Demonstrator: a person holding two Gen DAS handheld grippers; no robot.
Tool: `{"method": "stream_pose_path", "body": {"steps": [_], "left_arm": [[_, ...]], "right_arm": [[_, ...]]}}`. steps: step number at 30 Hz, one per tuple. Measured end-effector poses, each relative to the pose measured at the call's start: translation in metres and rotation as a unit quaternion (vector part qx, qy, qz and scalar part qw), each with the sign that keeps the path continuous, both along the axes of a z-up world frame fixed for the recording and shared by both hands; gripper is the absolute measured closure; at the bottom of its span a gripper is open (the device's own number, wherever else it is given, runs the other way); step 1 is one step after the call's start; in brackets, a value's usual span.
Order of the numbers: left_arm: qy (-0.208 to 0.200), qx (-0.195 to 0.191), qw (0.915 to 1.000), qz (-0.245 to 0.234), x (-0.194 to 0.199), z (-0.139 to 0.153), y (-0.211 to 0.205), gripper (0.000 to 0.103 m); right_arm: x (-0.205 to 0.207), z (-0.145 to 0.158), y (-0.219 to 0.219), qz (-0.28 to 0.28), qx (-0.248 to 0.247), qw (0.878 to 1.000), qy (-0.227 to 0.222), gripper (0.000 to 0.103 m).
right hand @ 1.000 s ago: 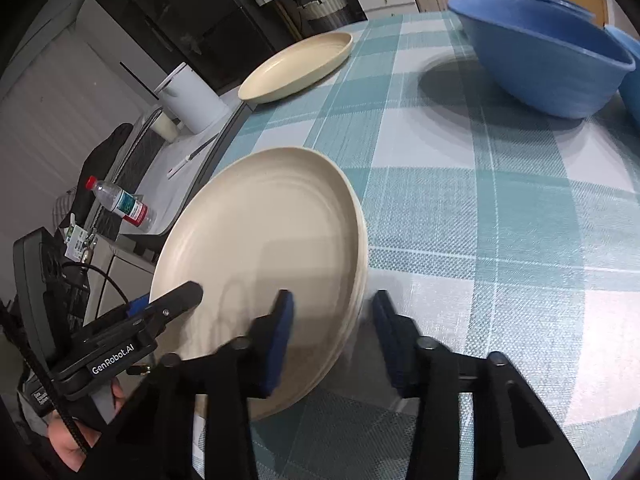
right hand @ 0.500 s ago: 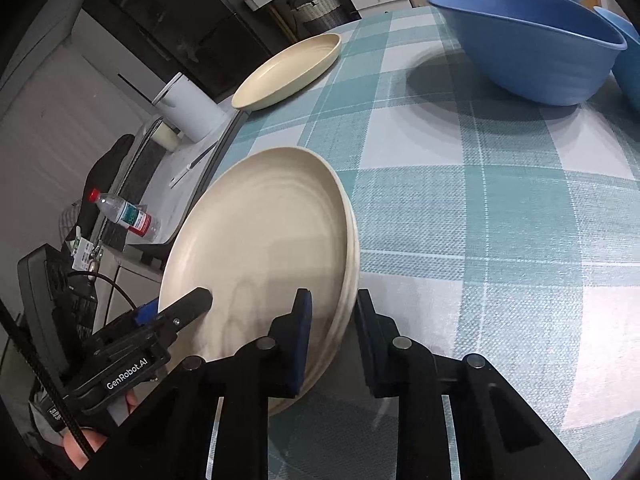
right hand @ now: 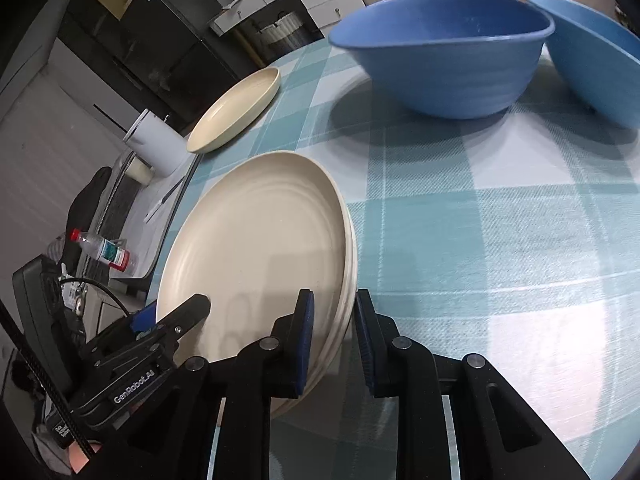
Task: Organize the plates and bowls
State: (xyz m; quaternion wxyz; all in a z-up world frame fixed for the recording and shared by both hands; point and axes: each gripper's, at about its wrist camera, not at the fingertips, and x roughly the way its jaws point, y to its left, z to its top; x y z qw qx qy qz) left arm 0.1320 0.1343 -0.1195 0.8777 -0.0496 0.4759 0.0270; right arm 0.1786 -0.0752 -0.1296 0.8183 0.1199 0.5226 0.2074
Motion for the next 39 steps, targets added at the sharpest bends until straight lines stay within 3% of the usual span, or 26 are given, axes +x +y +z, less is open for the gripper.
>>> {"method": "stream_pose_path", "body": {"steps": [8, 10, 13, 20, 23, 34, 39], "left_arm": [[-0.004, 0.041, 0.9990, 0.017, -0.003, 0.001, -0.002, 0.037], [-0.005, 0.066, 0.9974, 0.027, -0.005, 0.001, -0.003, 0.022], [-0.012, 0.093, 0.9951, 0.032, -0.010, 0.004, -0.004, 0.022], [-0.016, 0.092, 0.9952, 0.029, -0.016, 0.007, -0.006, 0.020], [-0.020, 0.097, 0.9948, 0.025, -0.018, 0.010, -0.007, 0.013], [-0.014, 0.119, 0.9927, 0.013, -0.022, 0.010, -0.021, 0.013], [-0.037, 0.105, 0.9933, 0.030, -0.028, 0.020, -0.015, 0.013]], "right_arm": [[-0.002, -0.001, -0.004, 0.004, 0.001, 1.000, -0.006, 0.081], [-0.004, -0.001, -0.005, 0.005, 0.001, 1.000, -0.006, 0.081], [-0.004, 0.000, -0.005, 0.005, 0.000, 1.000, -0.006, 0.081], [-0.007, 0.003, -0.004, 0.005, -0.003, 1.000, -0.009, 0.081], [-0.008, 0.004, 0.000, 0.007, -0.005, 1.000, -0.009, 0.081], [-0.013, 0.006, 0.000, 0.008, -0.002, 1.000, -0.013, 0.081], [-0.017, 0.011, -0.004, 0.006, -0.002, 1.000, -0.025, 0.081]]}}
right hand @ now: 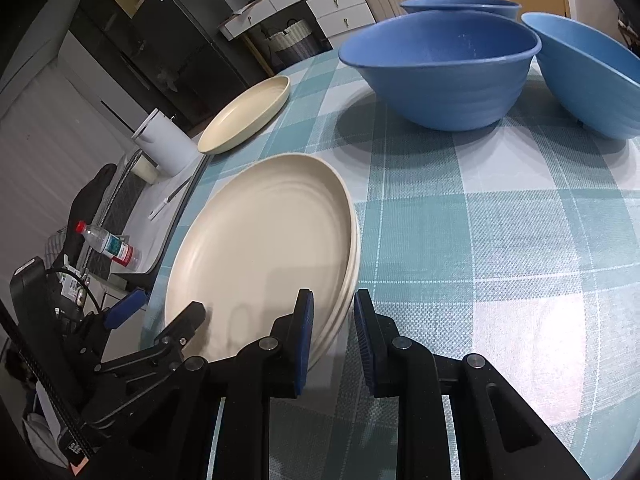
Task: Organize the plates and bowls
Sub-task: 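Slide the stacked plates with the right tool toward the remaining cream plate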
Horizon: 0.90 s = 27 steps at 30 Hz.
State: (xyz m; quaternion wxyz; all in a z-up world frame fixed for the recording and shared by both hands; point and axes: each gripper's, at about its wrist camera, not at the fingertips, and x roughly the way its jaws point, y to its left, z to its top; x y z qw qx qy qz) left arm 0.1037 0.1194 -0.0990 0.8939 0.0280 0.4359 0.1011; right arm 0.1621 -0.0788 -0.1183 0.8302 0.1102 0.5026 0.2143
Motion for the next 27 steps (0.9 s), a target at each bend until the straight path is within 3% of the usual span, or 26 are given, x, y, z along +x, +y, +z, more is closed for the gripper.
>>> {"method": "stream_pose_path", "body": {"steps": [6, 13, 17, 20, 27], "left_arm": [[-0.021, -0.009, 0.9997, 0.011, -0.005, 0.017, 0.010, 0.013], [-0.045, 0.011, 0.9989, 0.004, -0.008, 0.031, 0.008, 0.011], [-0.020, 0.015, 0.9997, -0.001, 0.000, 0.024, 0.008, 0.007], [0.004, 0.043, 0.9991, 0.000, 0.004, 0.013, 0.005, 0.007], [0.010, 0.058, 0.9983, 0.000, 0.002, 0.009, 0.001, 0.007]], "right_arm": [[-0.004, 0.012, -0.003, -0.002, 0.000, 1.000, -0.025, 0.081], [-0.007, 0.017, -0.005, -0.005, 0.000, 0.999, -0.032, 0.081], [-0.008, 0.018, -0.003, -0.002, -0.003, 0.999, -0.035, 0.081], [-0.010, 0.019, -0.003, 0.000, -0.005, 0.999, -0.038, 0.081], [-0.013, 0.021, -0.005, 0.003, -0.005, 0.999, -0.043, 0.081]]}}
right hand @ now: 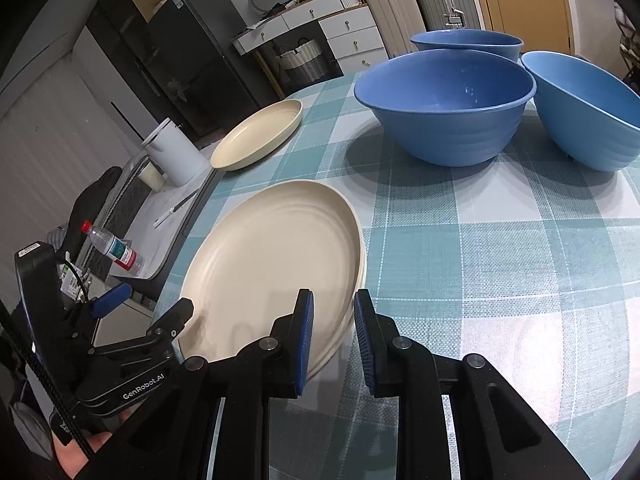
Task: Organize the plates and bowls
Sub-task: 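Slide the stacked plates with the right tool toward the remaining cream plate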
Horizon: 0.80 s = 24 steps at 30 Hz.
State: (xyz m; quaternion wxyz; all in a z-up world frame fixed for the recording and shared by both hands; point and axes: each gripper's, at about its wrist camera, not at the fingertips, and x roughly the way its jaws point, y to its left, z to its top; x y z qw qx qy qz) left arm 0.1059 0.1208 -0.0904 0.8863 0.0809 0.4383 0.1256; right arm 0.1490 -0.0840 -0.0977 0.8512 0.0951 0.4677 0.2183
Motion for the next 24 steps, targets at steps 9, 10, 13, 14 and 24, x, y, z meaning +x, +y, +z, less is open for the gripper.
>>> {"method": "stream_pose_path", "body": {"steps": [9, 10, 13, 14, 24], "left_arm": [[-0.002, -0.025, 0.9996, 0.011, -0.001, 0.000, 0.005, 0.007], [-0.006, -0.031, 0.9995, 0.011, -0.002, 0.001, 0.005, 0.007], [-0.019, -0.048, 0.9986, 0.005, -0.005, 0.005, 0.006, 0.007], [-0.024, -0.057, 0.9981, -0.002, -0.006, 0.007, 0.005, 0.007], [-0.042, -0.034, 0.9985, -0.012, -0.003, 0.017, -0.001, 0.007]], "right_arm": [[0.001, -0.002, 0.000, 0.001, -0.001, 1.000, 0.002, 0.081], [0.001, -0.002, -0.001, 0.001, -0.002, 1.000, 0.001, 0.081], [0.002, -0.003, -0.003, -0.004, -0.004, 1.000, 0.000, 0.081], [0.003, -0.004, -0.005, -0.007, -0.005, 1.000, 0.000, 0.081], [-0.007, 0.010, -0.006, -0.005, -0.014, 0.999, -0.041, 0.081]]}}
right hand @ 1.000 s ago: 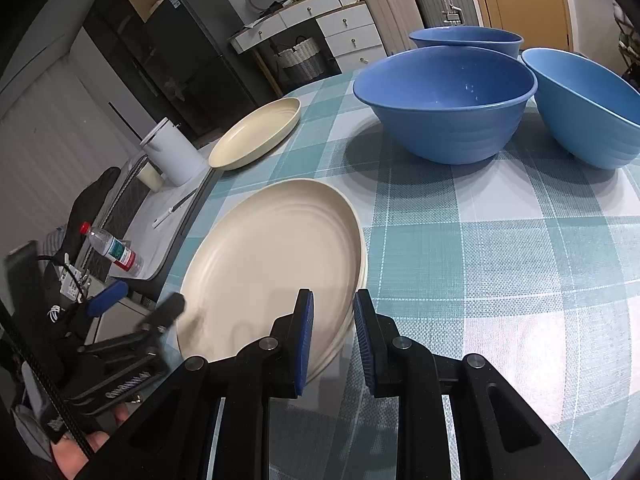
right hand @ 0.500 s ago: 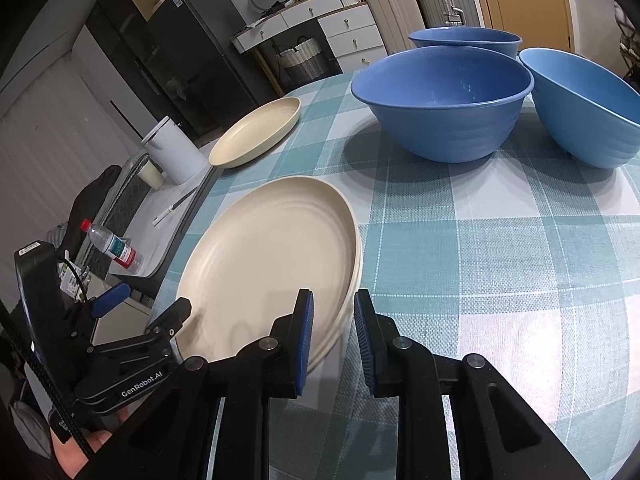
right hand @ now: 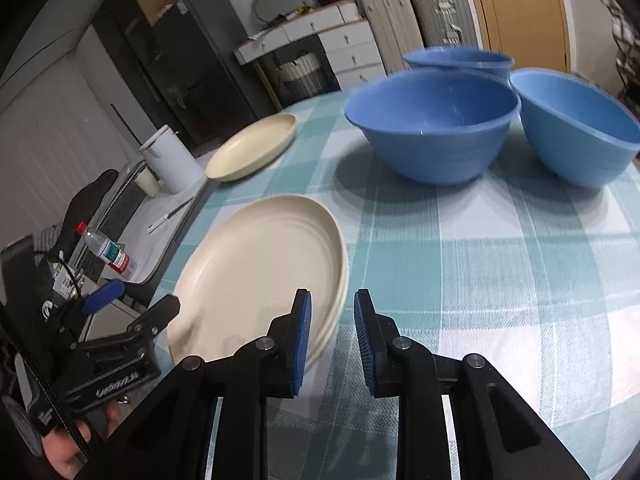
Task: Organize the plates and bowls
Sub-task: 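Slide the stacked plates with the right tool toward the remaining cream plate, then lift the two-plate stack with both tools and carry it toward the third cream plate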
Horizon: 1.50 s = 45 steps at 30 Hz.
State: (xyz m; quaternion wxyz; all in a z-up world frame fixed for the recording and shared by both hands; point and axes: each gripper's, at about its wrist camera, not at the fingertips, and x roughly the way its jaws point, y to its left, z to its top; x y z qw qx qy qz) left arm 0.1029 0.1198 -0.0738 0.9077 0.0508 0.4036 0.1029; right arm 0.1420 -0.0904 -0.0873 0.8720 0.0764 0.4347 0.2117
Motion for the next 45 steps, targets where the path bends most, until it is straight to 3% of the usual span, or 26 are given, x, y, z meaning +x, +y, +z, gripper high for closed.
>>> {"method": "stream_pose_path", "body": {"steps": [8, 17, 24, 31, 35, 38, 42, 45], "left_arm": [[0.012, 0.019, 0.9997, -0.008, 0.007, -0.002, 0.000, 0.005], [-0.045, -0.084, 0.9955, -0.003, 0.008, 0.026, 0.042, 0.005], [-0.087, -0.176, 0.9806, 0.001, 0.023, 0.058, 0.092, 0.003], [-0.169, -0.188, 0.9674, -0.013, 0.020, 0.078, 0.109, 0.003], [-0.159, -0.185, 0.9699, 0.007, 0.027, 0.073, 0.123, 0.003], [-0.149, -0.238, 0.9591, 0.039, 0.025, 0.062, 0.147, 0.003], [-0.128, -0.263, 0.9499, 0.110, 0.018, 0.041, 0.177, 0.000], [-0.137, -0.314, 0.9312, 0.125, 0.012, 0.023, 0.194, 0.000]], "right_arm": [[-0.007, 0.012, 0.007, 0.012, 0.002, 1.000, -0.019, 0.078], [-0.019, 0.056, 0.017, 0.030, 0.011, 0.997, -0.073, 0.075], [-0.008, 0.106, 0.047, 0.074, 0.047, 0.991, -0.099, 0.054], [0.018, 0.125, 0.090, 0.102, 0.029, 0.988, -0.109, 0.054], [0.031, 0.124, 0.105, 0.107, 0.017, 0.988, -0.108, 0.054], [0.037, 0.117, 0.110, 0.109, 0.012, 0.989, -0.102, 0.054], [0.048, 0.107, 0.111, 0.108, 0.014, 0.990, -0.087, 0.054], [0.054, 0.104, 0.112, 0.109, 0.012, 0.990, -0.084, 0.054]]}}
